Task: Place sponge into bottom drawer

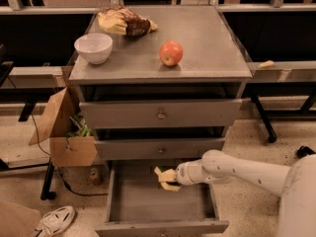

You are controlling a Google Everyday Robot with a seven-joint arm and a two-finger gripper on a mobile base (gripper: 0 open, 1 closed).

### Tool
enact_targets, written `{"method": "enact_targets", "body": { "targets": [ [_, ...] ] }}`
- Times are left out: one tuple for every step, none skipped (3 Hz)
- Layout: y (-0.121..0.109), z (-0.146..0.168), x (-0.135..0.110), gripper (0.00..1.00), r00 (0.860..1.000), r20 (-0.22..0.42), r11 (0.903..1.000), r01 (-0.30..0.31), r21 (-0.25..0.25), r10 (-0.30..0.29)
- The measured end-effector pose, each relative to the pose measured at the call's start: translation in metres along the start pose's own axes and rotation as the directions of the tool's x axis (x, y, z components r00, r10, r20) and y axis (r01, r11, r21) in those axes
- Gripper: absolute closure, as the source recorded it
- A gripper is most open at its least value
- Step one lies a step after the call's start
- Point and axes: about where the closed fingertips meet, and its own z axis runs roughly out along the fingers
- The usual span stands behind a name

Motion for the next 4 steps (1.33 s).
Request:
{"method": "enact_targets", "body": {
  "targets": [
    [-0.053,0.059,0.003,1.0,0.999,0.0,0.9986,-0.053,0.006,0.053],
    [-0.095,0.112,0.016,1.0,0.995,-0.032,0.9953,-0.095,0.016,0.096],
    [-0.12,0.145,0.027,0.81,0.992,-0.064,0.994,-0.109,-0.007,0.108],
    [-0.127,0.159,0.031,0.58,0.993,-0.081,0.9951,-0.094,-0.032,0.091]
  ]
}}
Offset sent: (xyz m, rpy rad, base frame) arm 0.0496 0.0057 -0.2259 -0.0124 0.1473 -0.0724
